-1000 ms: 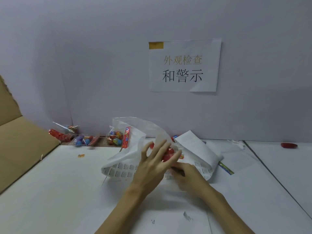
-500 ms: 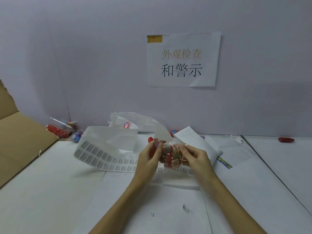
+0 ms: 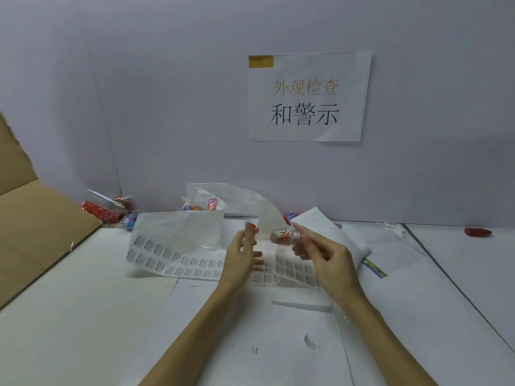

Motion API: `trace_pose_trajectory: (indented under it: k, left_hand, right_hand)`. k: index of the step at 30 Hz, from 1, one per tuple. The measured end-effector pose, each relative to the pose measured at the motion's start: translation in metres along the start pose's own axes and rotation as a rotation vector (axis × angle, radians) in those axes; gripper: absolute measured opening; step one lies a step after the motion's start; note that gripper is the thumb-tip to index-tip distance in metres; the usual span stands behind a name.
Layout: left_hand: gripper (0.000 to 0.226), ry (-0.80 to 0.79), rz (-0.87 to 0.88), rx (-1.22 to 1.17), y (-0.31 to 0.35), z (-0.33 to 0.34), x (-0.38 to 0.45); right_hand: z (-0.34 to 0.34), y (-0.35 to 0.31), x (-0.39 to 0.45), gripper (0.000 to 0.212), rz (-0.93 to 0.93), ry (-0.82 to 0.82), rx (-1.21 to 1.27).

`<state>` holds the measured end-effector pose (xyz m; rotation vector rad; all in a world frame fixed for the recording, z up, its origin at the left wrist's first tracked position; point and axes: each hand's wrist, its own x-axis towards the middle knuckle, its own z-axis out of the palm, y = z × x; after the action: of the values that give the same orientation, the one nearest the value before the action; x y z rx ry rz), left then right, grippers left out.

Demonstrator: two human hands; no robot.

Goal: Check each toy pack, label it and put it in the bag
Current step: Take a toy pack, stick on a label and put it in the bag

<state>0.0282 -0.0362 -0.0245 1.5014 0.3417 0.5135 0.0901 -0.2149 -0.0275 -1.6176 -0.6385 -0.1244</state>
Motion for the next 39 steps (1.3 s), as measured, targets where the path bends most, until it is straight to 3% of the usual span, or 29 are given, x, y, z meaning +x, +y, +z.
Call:
trace_pose_trajectory:
  k: [1,3,6,10,14,18,22,26,33,39]
  left_hand:
    - [0.075,-0.067,-0.143,-0.2,0.003,0.0,0.002]
    - [0.079,-0.16,-0.212,-0.431,0.006,-0.004,0.003]
    - [0.056,-0.094,-0.166,-0.311,0.002,-0.01,0.004]
    - [0.056,-0.206,-0.11,-0.26,0.003,-0.015,0.006]
    - [0.05,-0.296,-0.069,-0.129,0.006,-0.011,-0.002]
    - [0.023,-0.168,-0.024,-0.112,0.009,-0.009,-0.003]
    - [0.014,-0.15,-0.01,-0.144,0.005,-0.005,-0.003]
    - [0.026,-0.045,-0.047,-0.195,-0.001,-0.004,-0.001]
    - [0.045,-0.107,-0.043,-0.154,0.004,-0.007,0.001]
    - [0.034,-0.15,0.036,-0.02,0.005,-0.008,-0.003]
  right_hand:
    - [0.0,-0.001,0.0,0.03,-0.009,-0.059,0.019]
    - [0.001,-0.001,-0.001,0.035,-0.02,-0.171,0.04]
    - [0.0,-0.005,-0.003,0.044,0.011,-0.306,0.19]
    - [0.006,-0.013,-0.002,0.052,0.27,-0.095,0.343]
    - [0.007,-0.006,-0.002,0.037,0.31,0.009,0.285]
    - [0.005,-0.007,-0.002,0.035,0.334,0.011,0.262]
    - [0.008,-0.011,0.001,0.039,0.483,-0.009,0.456]
    - [0.005,-0.014,-0.001,0.037,0.381,-0.048,0.419]
    - [0.003,-0.013,-0.002,0.028,0.364,-0.046,0.31]
    - [0.002,-0.015,-0.005,0.026,0.31,-0.094,0.155]
